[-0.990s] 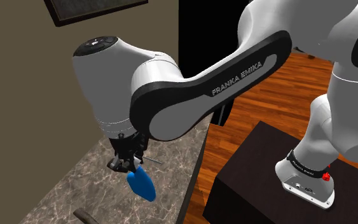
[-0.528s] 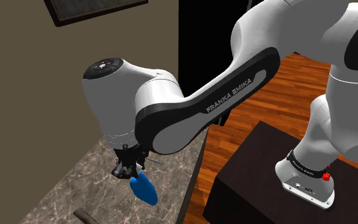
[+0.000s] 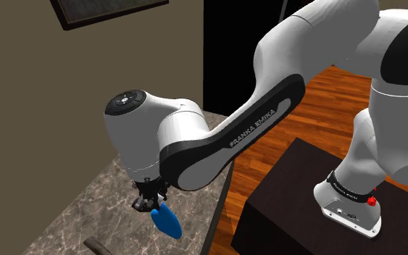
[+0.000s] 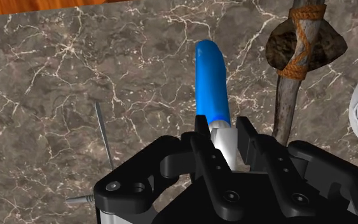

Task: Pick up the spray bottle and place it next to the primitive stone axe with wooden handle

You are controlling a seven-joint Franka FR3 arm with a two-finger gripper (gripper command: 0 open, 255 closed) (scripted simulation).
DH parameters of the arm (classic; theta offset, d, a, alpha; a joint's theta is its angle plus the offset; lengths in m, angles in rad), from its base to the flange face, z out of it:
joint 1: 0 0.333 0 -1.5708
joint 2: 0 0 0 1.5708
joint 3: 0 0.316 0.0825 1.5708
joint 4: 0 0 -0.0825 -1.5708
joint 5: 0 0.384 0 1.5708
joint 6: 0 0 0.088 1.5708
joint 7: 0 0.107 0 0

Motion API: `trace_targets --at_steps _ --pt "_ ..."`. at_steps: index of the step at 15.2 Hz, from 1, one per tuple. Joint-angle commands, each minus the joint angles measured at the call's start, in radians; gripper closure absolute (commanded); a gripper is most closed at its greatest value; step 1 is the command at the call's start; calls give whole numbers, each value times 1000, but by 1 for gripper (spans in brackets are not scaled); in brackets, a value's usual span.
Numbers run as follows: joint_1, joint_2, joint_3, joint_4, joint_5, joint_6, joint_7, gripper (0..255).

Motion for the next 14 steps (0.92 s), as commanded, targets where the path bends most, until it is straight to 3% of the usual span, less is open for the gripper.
trace_targets --at_steps 1,10,14 --pt "1 10 -3 -14 -5 24 4 255" --pt "11 72 -18 -47 -33 115 20 255" --pt "12 72 -18 -47 -33 115 20 255"
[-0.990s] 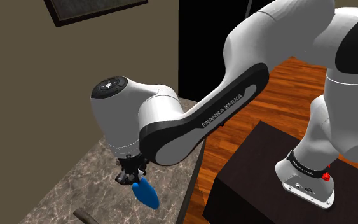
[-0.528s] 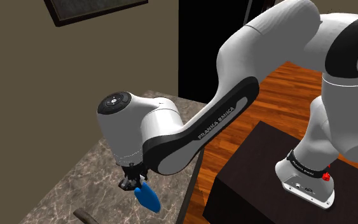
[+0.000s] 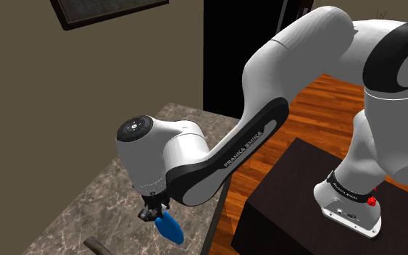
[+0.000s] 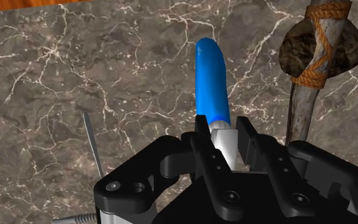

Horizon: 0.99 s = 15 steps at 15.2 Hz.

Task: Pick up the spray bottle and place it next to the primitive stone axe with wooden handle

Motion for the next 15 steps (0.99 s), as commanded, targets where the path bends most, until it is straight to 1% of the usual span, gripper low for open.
trace_targets --at_steps 1,3,4,9,13,15 --pt "0 0 0 0 0 1 0 255" --pt "0 0 0 0 0 1 0 255" --pt "0 0 0 0 0 1 0 0" --pt "0 0 0 0 0 1 0 0" --pt "-11 -65 17 37 29 -98 -18 0" --pt "-11 -65 17 37 29 -98 -18 0"
